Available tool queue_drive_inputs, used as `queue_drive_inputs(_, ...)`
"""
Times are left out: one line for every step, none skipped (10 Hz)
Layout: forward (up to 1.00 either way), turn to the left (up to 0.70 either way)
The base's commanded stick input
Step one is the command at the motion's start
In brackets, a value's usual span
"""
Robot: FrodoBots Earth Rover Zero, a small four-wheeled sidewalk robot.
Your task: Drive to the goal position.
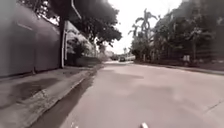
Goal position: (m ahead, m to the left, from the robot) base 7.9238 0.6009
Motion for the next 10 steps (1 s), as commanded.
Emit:
queue_drive_inputs(0.7, 0.0)
queue_drive_inputs(0.7, 0.0)
queue_drive_inputs(0.7, 0.0)
queue_drive_inputs(0.7, 0.0)
queue_drive_inputs(0.7, 0.08)
queue_drive_inputs(0.7, 0.21)
queue_drive_inputs(0.7, 0.2)
queue_drive_inputs(0.7, 0.02)
queue_drive_inputs(0.7, 0.0)
queue_drive_inputs(0.7, 0.0)
